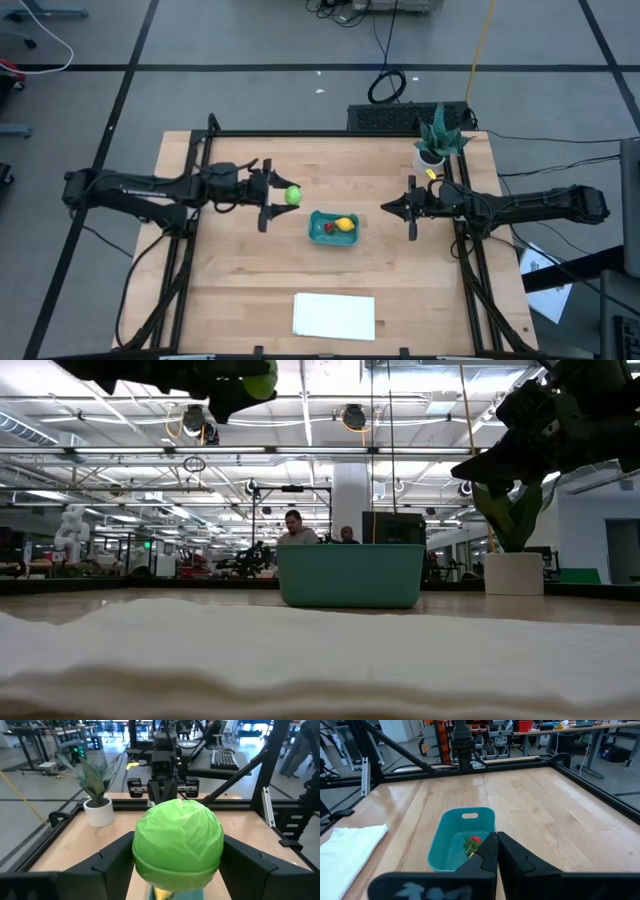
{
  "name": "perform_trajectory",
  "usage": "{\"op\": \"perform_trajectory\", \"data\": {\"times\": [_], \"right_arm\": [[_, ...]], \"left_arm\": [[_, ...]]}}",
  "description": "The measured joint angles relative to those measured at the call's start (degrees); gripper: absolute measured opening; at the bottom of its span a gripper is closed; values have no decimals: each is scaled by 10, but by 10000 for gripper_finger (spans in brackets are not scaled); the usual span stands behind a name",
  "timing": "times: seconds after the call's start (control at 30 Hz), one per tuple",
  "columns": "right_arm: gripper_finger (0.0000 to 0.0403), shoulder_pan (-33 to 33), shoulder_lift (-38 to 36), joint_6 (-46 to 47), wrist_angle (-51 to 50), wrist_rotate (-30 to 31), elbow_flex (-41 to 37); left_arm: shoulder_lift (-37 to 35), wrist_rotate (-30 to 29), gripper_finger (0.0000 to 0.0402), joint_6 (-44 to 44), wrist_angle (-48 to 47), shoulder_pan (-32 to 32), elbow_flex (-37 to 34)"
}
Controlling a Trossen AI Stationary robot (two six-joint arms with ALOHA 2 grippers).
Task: Pick and placing Produce into tupperware
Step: Put the green cabbage into the blue bin
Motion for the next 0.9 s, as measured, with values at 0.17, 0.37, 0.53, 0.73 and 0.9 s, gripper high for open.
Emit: {"op": "perform_trajectory", "data": {"times": [0.17,0.37,0.53,0.73,0.9], "right_arm": [[0,0,0,0,0,0,0],[0,0,0,0,0,0,0],[0,0,0,-3,-1,0,0],[0,0,0,-4,-1,0,0],[0,0,0,-4,-1,0,0]], "left_arm": [[37,26,257,4,4,8,25],[67,66,257,3,48,18,36],[96,71,257,2,45,20,60],[126,83,257,2,44,20,91],[145,84,257,-5,39,24,116]]}}
